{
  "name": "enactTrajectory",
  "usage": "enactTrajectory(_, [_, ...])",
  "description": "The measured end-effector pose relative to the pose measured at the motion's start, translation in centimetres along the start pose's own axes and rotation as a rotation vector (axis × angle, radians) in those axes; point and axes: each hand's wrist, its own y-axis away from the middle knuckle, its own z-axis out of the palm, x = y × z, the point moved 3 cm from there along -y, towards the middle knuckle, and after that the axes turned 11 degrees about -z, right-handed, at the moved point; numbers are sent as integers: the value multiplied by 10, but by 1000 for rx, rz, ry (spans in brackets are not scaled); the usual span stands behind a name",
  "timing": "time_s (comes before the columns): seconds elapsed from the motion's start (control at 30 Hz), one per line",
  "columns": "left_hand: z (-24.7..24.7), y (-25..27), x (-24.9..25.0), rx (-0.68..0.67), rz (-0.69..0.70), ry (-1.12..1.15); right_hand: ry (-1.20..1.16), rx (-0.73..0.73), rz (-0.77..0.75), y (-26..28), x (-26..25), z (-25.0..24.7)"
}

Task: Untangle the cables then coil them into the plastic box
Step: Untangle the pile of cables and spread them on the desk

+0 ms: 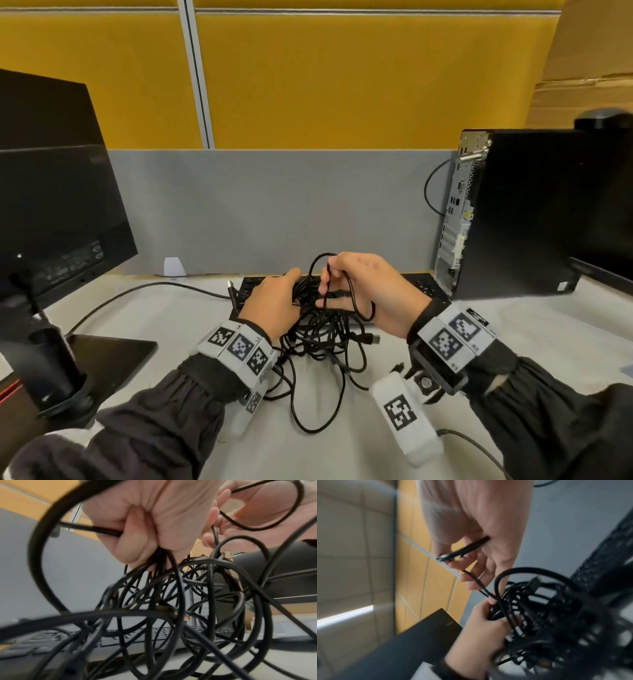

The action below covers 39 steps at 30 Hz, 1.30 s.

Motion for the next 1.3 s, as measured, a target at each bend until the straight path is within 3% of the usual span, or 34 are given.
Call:
enactTrajectory(0.13, [5, 4, 5, -15, -7, 19, -469, 143, 149, -2, 5, -3])
enactTrajectory(0.27, [8, 4, 7, -79, 1, 179, -715, 248, 126, -11, 4, -11])
enactTrajectory(0.47, [7, 25, 7, -592, -124, 902, -847, 294, 64, -14, 15, -17])
enactTrajectory(0.53, [10, 30, 9, -575, -102, 908, -816, 259, 60, -15, 18, -10])
enactTrajectory(0.63, [16, 32, 10, -434, -58, 798, -719, 189, 68, -15, 16, -2])
enactTrajectory(0.7, [17, 32, 10, -386, -16, 725, -616, 148, 82, -13, 10, -3])
enactTrajectory(0.8, [16, 31, 13, -315, 28, 424, -409, 96, 92, -8, -5, -7])
enactTrajectory(0.87, [12, 30, 15, -245, 6, 256, -141, 61, 84, -1, -17, -11])
enactTrajectory(1.0, [5, 32, 20, -148, -27, 98, 983, -165, -185, 17, -29, -15])
enactTrajectory(1.07, [0, 33, 23, -124, -16, 118, 1225, -315, -197, 21, -25, -15])
enactTrajectory(1.13, [-6, 30, 23, -191, 3, 242, 1347, -408, -153, 21, -22, -18])
enactTrajectory(1.23, [-7, 27, 19, -380, 15, 450, 1504, -439, -84, 16, -21, -24])
enactTrajectory(1.3, [-6, 29, 16, -433, 1, 562, 1597, -458, -51, 14, -17, -25])
